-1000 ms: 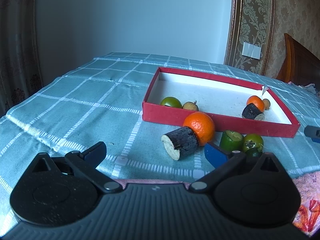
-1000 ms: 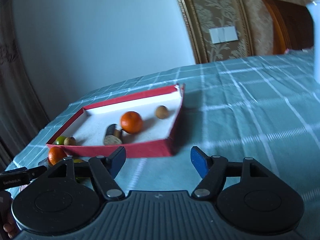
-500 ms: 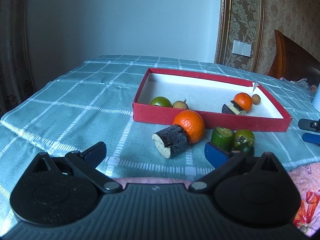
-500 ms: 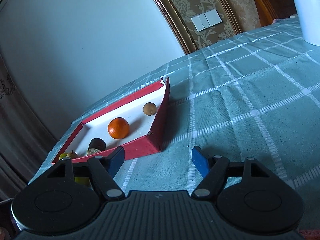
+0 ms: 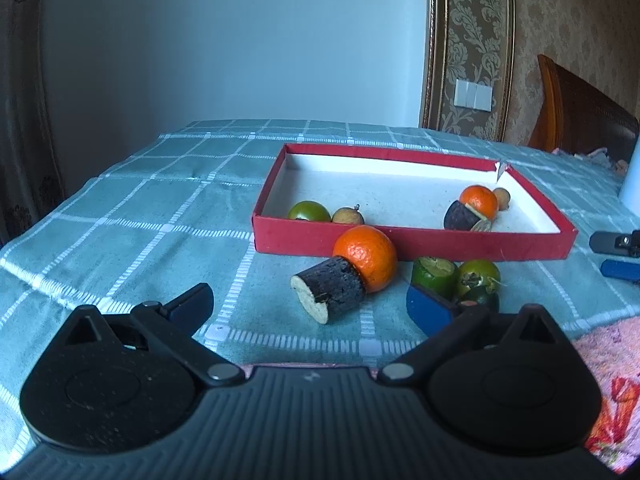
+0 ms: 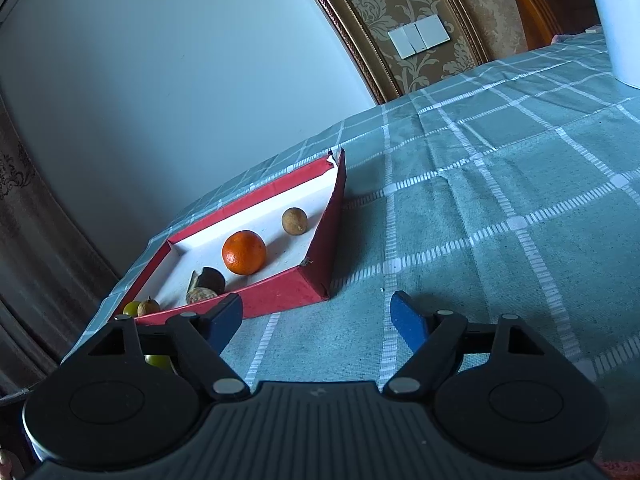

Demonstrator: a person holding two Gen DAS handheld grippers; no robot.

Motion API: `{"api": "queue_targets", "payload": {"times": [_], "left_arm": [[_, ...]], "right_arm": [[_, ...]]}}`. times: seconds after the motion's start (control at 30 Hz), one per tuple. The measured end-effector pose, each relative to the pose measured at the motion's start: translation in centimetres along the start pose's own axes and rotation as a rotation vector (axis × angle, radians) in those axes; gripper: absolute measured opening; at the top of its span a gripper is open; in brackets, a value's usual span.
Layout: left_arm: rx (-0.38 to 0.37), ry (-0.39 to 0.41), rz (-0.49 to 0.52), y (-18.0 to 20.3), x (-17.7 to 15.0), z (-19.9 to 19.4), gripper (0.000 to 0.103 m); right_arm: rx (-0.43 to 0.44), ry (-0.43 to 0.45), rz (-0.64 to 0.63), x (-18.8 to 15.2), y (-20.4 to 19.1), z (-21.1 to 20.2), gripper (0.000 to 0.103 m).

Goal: Organize fruits
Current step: 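Move the left tool to the large bark log piece and close, then lift the large log piece and carry it over the tray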

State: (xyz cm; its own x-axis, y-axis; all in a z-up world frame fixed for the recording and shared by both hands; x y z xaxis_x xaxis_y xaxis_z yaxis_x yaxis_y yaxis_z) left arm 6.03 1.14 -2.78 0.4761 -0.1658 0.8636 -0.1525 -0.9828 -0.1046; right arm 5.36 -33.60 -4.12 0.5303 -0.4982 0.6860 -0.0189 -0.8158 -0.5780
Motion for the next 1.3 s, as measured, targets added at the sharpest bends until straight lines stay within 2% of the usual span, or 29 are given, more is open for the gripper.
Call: {"api": "queue_targets", "payload": {"times": [0.03,0.1,0.27,0.33,0.4,0.43,0.6,0.77,0.9,1.3], "left_arm": [[0.005,-0.011,0.015,0.3,0.0,0.2,0.092],[0.003,-0.034,0.029,0.5,0.0,0.6,0.086],[0.006,-0.036,0.0,0.3,0.3,0.9,0.08],[0.013,-0.032,0.009,0.3,0.5,1.1,0.065],[0.0,-0.044,0.022,0.4,0.6,1.4,0.055],[-0.01,-0.046,0.028,0.5,0.7,1.6,0.052],[-0.021,-0.051,0.058,1.3,0.7,1.9,0.051],[-0.044,-0.053,0.024,1.0,0.7,2.0,0.05],[-0.04,-0.053,0.02,0.9,0.7,1.9,0.043],[-0.012,-0.056,-0.039,-0.2,0.2,1.2,0.042]], "right_arm": [[0.0,-0.001,-0.001,0.0,0.0,0.0,0.081],[0.0,-0.001,-0.001,0.0,0.0,0.0,0.082],[0.0,-0.001,0.0,0.0,-0.1,0.0,0.082],[0.0,-0.001,-0.001,0.0,-0.1,0.0,0.082],[0.001,-0.001,0.0,0.0,-0.1,0.0,0.083],[0.001,-0.001,-0.001,0.0,-0.1,0.0,0.083],[0.001,-0.002,-0.002,0.0,-0.2,0.1,0.084],[0.004,-0.003,-0.001,0.0,-0.2,0.2,0.084],[0.004,-0.003,0.0,0.0,-0.2,0.2,0.085],[0.006,-0.004,0.002,0.0,-0.3,0.2,0.085]]}}
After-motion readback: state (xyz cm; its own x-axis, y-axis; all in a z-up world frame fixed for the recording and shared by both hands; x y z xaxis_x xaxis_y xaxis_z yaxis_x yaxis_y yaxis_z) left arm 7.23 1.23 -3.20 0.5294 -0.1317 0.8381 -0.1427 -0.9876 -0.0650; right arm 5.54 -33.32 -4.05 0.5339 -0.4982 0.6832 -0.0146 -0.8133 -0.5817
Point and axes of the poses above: each gripper's, at about its wrist camera, not at the fingertips, and z roughly the way its jaws point, y to its right, x to its top, the point moved 2 cm from there along z, roughly the way its jaws point, and after that the axes turned 7 degrees about z, right-handed, at the moved point
